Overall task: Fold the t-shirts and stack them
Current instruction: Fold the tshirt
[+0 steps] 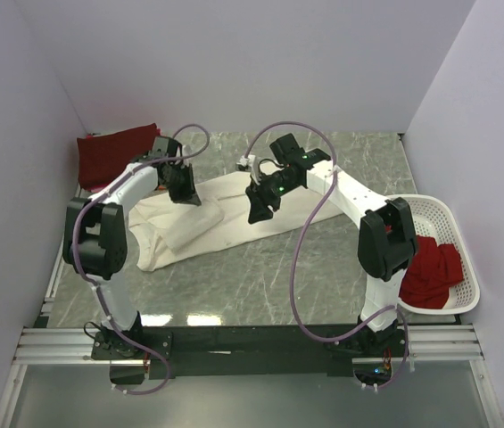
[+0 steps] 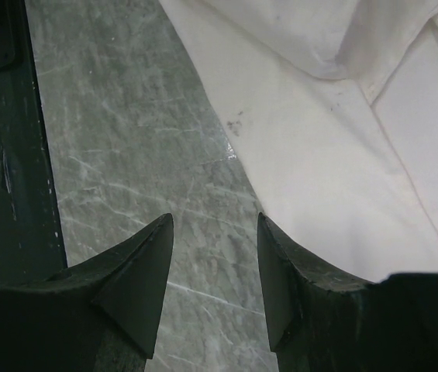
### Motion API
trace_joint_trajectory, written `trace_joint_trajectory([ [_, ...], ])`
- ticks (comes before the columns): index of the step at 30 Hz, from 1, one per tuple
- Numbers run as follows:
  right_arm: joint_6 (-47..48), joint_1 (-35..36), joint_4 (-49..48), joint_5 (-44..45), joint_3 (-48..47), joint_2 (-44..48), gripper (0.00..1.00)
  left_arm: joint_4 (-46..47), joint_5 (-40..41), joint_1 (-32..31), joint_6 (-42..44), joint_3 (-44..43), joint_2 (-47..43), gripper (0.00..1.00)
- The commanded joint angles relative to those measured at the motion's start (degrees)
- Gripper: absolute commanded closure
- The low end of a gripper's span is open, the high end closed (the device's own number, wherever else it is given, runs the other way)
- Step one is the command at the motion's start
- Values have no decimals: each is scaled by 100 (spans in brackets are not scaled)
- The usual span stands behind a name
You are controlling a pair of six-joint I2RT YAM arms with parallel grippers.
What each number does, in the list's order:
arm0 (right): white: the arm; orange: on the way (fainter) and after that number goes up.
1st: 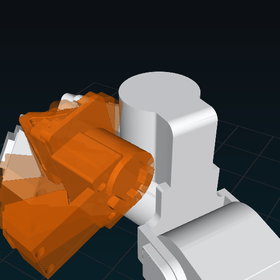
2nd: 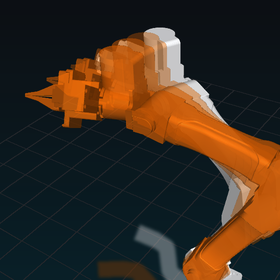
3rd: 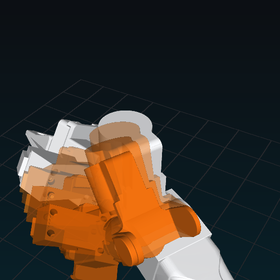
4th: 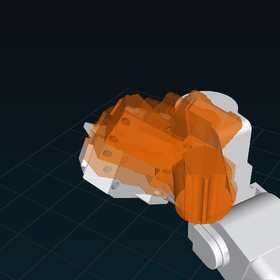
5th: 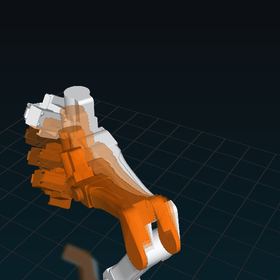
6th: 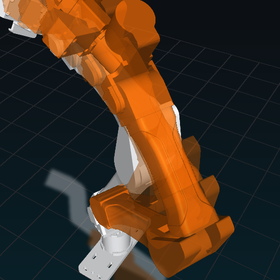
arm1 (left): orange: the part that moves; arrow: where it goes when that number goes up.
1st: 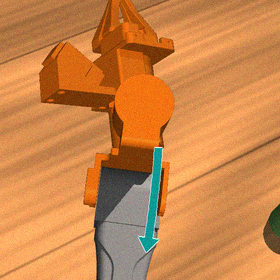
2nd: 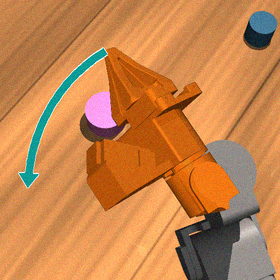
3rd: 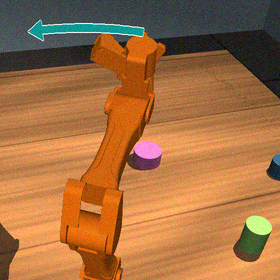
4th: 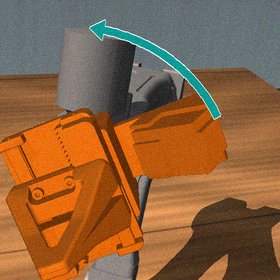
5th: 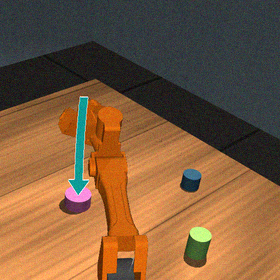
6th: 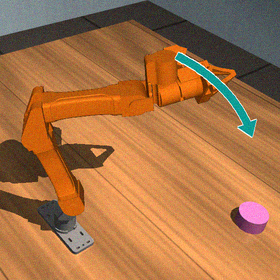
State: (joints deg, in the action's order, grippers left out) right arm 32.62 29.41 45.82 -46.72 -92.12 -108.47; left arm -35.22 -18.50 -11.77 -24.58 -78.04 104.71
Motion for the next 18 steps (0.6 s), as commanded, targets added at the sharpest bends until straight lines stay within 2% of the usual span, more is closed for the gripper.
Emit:
trace_joint_trajectory([
  [1,16,-93,-91,-188,36,361,45,-257,285,-10,514,-571,339,99],
  [9,43,-155,-82,-223,80,370,45,-564,979,-18,893,-1564,1008,99],
  [18,69,-216,-56,-241,45,300,45,-363,1314,-88,1403,-1785,991,99],
])
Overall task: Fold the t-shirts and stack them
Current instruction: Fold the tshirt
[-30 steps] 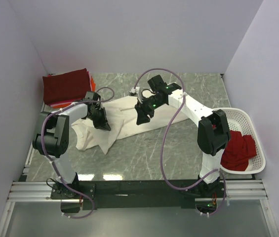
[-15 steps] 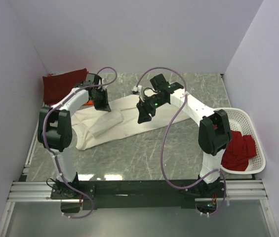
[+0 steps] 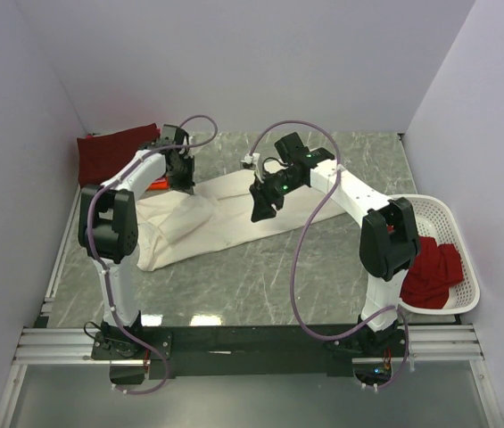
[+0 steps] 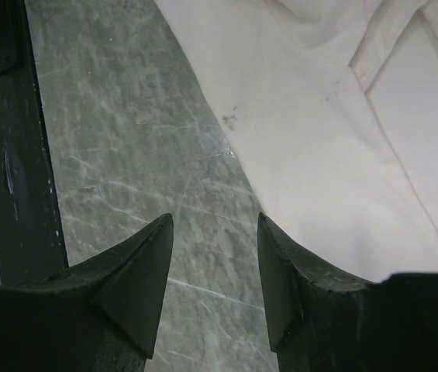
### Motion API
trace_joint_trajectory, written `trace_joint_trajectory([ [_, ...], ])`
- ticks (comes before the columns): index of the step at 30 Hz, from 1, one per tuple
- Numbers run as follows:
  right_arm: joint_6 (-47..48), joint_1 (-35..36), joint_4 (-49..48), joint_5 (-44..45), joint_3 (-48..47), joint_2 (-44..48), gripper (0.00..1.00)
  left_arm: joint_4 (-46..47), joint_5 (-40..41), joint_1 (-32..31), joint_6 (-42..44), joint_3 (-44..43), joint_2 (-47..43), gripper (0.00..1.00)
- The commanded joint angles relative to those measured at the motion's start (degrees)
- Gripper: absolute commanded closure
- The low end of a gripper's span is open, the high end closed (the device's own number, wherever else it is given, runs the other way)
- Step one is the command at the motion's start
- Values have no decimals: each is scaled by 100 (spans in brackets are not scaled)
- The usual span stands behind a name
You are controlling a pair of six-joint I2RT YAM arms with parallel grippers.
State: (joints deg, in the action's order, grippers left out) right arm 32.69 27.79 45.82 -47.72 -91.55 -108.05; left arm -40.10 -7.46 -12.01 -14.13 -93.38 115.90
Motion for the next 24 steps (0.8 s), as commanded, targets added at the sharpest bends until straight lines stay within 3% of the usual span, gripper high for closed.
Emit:
trace_joint_trajectory([
  [1,54,-54,-56,-141,-21,258,45,168,193,-82,463,-259,-137,99],
  [13,53,-98,-56,-167,5,241,45,617,729,-504,1298,-462,-93,99],
  [24,80,-134,-21,-193,14,223,45,819,1185,-627,1554,-409,-41,99],
])
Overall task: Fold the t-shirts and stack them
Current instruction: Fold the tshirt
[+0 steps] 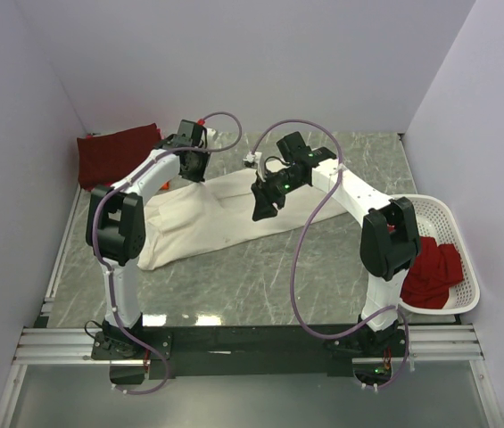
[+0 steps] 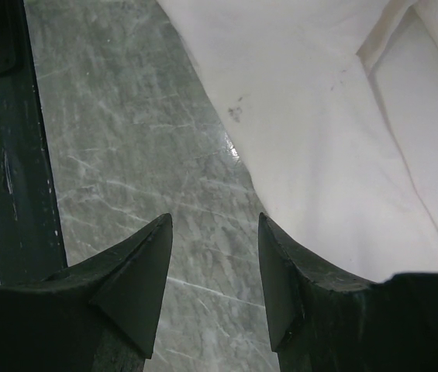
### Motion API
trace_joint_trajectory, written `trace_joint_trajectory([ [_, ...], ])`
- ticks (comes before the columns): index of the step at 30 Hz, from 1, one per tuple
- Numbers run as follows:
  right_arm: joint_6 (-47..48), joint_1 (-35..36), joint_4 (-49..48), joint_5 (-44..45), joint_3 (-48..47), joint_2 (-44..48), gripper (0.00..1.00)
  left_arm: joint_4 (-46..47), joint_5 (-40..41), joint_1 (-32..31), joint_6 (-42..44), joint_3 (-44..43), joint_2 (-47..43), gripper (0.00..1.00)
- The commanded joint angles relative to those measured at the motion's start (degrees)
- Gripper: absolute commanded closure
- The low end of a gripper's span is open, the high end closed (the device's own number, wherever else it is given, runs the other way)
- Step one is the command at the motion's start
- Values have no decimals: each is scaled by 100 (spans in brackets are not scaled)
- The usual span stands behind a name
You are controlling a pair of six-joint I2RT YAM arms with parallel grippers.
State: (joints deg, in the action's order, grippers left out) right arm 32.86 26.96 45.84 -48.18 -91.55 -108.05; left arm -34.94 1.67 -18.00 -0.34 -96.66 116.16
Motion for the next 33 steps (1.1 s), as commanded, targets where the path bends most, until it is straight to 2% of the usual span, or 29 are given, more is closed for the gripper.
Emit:
trace_joint_trajectory([
  [1,62,-68,-14,-156,14,223,44,364,359,-46,183,-72,-58,99],
  [8,62,-94,3,-174,14,223,45,822,308,-107,183,253,-278,99],
  [12,71,-103,3,-165,23,205,45,296,237,-116,78,-72,64,83],
  [15,89,-103,21,-148,32,188,44,705,220,-116,69,225,-233,78],
  [16,89,-112,21,-156,49,179,44,925,220,-116,78,575,-626,75],
  [17,98,-112,30,-139,49,170,44,1110,228,-125,78,744,-838,67],
  [18,106,-129,30,-147,49,170,44,1269,254,-116,-148,919,-1058,47],
  [21,124,-130,30,-104,84,153,44,1718,675,-55,-676,1570,-1902,36],
  [23,124,-138,12,-104,102,153,44,1771,616,198,-1150,2141,-2430,34],
  [24,124,-138,3,-112,128,153,44,1762,502,331,-1649,2343,-2579,35],
  [27,106,-139,3,-165,137,135,44,1832,-192,998,-2539,3186,-3037,37],
  [31,98,-139,-5,-200,155,100,44,2350,-1632,2026,-3410,4197,-3249,46],
  [33,98,-138,-5,-209,172,100,44,2676,-2152,2414,-3692,4375,-3135,48],
])
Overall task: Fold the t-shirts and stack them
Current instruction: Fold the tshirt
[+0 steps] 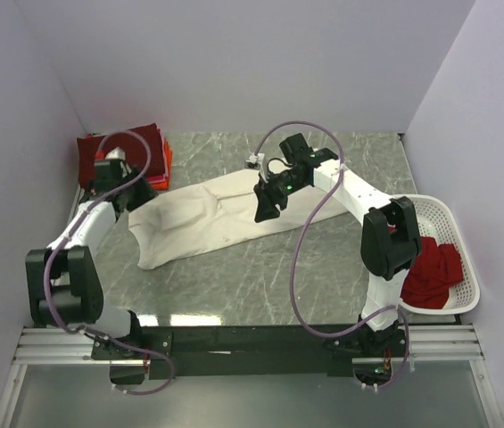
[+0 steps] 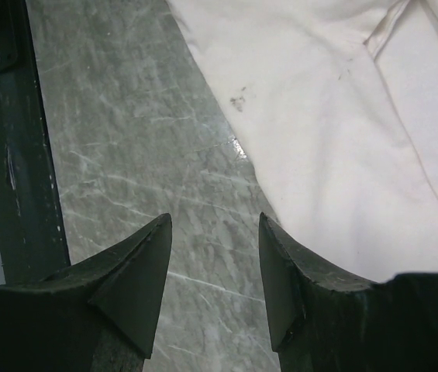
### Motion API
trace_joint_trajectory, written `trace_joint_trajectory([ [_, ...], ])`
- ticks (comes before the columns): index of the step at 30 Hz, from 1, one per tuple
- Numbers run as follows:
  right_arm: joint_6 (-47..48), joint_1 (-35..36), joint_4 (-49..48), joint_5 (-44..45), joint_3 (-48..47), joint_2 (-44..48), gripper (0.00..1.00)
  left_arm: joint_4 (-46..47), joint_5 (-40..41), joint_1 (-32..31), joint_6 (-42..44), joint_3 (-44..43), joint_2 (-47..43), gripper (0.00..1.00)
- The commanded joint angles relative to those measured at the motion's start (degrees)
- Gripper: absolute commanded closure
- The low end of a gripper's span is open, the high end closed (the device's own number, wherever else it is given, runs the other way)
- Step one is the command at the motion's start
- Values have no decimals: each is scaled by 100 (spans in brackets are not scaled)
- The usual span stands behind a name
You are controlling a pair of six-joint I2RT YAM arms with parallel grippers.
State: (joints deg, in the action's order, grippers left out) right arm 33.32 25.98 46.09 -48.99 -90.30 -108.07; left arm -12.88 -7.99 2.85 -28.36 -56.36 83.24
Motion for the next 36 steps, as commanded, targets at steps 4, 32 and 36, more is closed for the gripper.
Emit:
trace_joint_trajectory([
  [4,69,-49,-29,-128,74,111,44,760,-1644,506,-1031,336,709,49],
  [32,78,-172,58,-313,39,93,43,427,-1424,515,-838,-806,2073,61],
  [36,78,-216,85,-400,30,111,43,383,-1583,515,-829,-982,2240,71],
])
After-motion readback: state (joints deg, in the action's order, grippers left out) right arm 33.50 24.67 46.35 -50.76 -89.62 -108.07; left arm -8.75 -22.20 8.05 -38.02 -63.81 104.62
